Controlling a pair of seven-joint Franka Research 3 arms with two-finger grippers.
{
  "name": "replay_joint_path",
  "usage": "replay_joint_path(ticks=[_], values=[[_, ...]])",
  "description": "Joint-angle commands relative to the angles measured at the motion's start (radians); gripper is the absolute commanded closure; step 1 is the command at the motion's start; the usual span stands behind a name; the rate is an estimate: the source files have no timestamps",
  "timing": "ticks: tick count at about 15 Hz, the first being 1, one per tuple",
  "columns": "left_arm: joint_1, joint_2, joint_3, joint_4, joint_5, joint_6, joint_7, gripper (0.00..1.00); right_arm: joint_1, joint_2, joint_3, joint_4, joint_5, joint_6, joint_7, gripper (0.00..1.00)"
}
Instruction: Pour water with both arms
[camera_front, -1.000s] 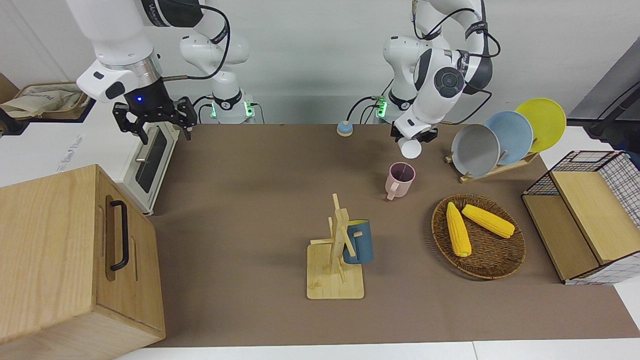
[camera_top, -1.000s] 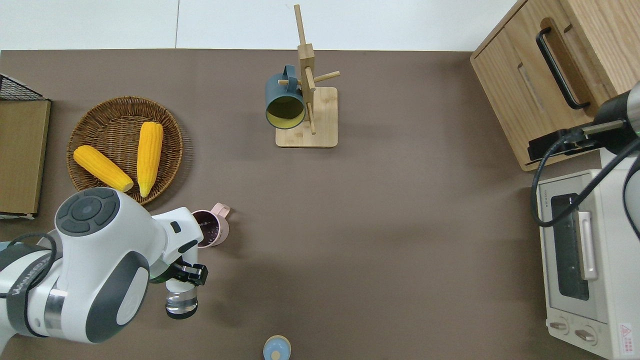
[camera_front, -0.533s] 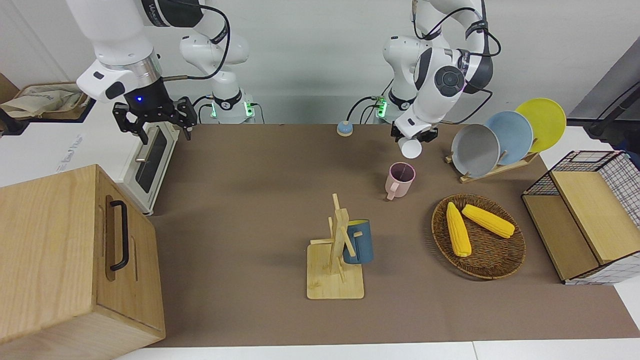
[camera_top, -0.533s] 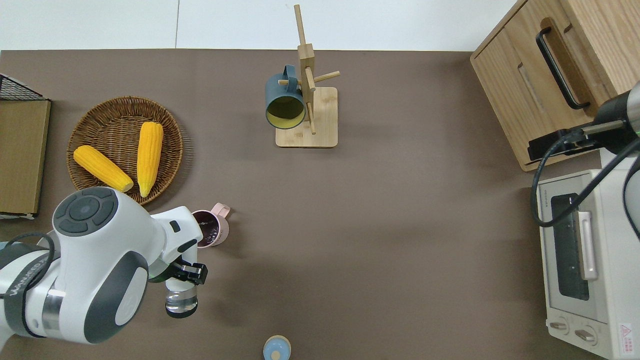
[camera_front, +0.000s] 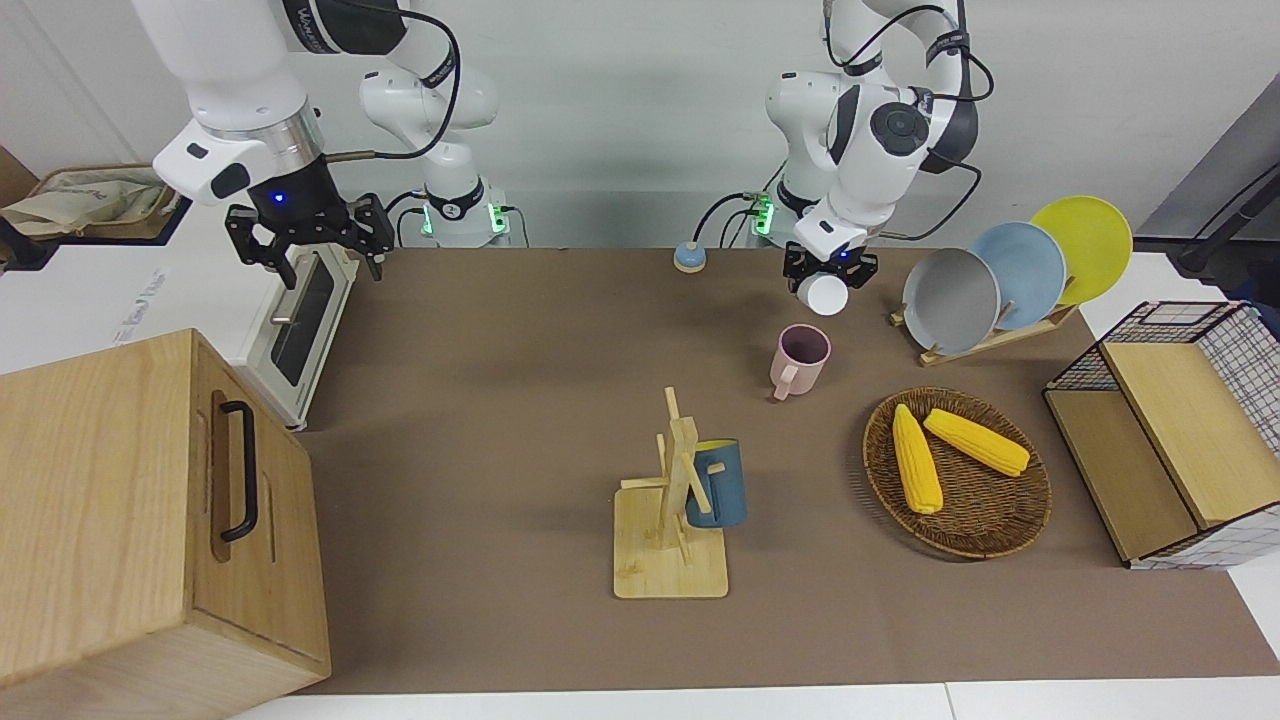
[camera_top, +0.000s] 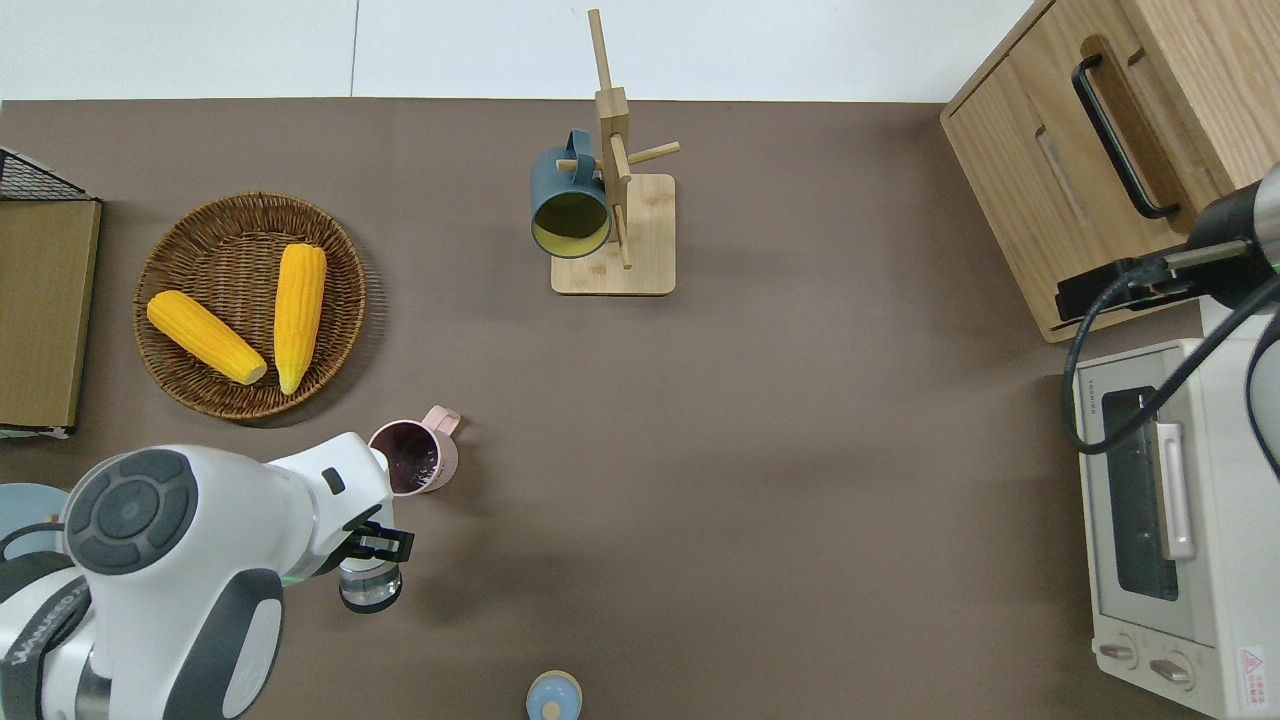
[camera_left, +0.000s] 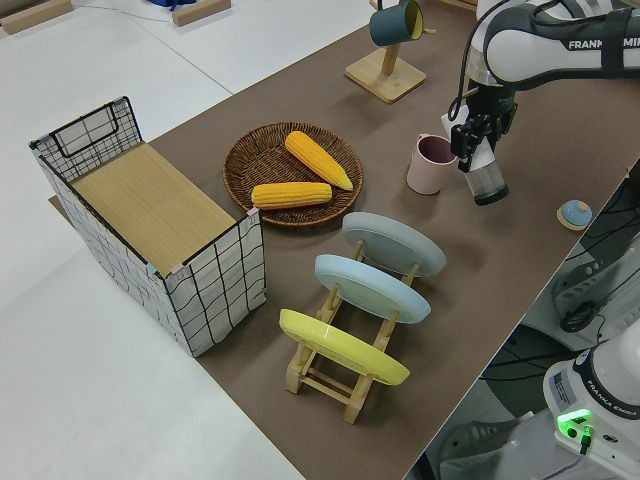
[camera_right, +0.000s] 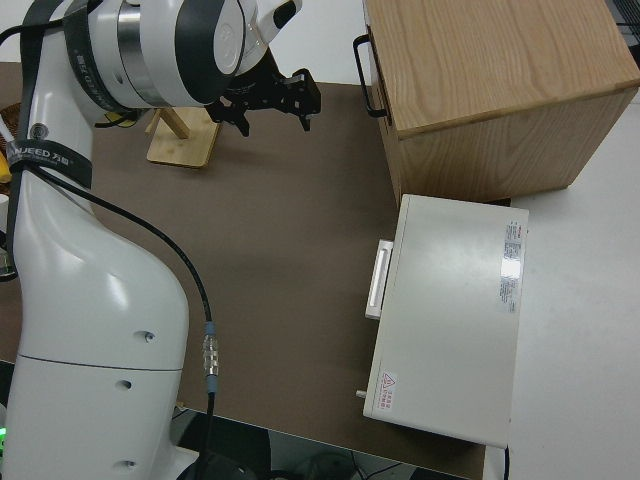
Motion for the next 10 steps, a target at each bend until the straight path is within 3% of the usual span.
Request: replay_joint_path(ticks=[1, 5, 10], values=[[-0.012, -0.092, 0.007, -0.076, -0.011, 0.056, -0.005, 1.0, -0.006, -0.021, 0.003, -0.027, 0.02, 0.015, 0.013, 0.017], [-0.004, -0.136, 0.017, -0.117, -0.013, 0.084, -0.003, 1.0, -0.006, -0.021, 0.003, -0.027, 0.02, 0.014, 0.013, 0.017], [0.055, -0.179, 0.018, -0.177, -0.013, 0.211, -0.003, 1.0, -0.006, -0.021, 0.003, -0.027, 0.02, 0.014, 0.013, 0.017]])
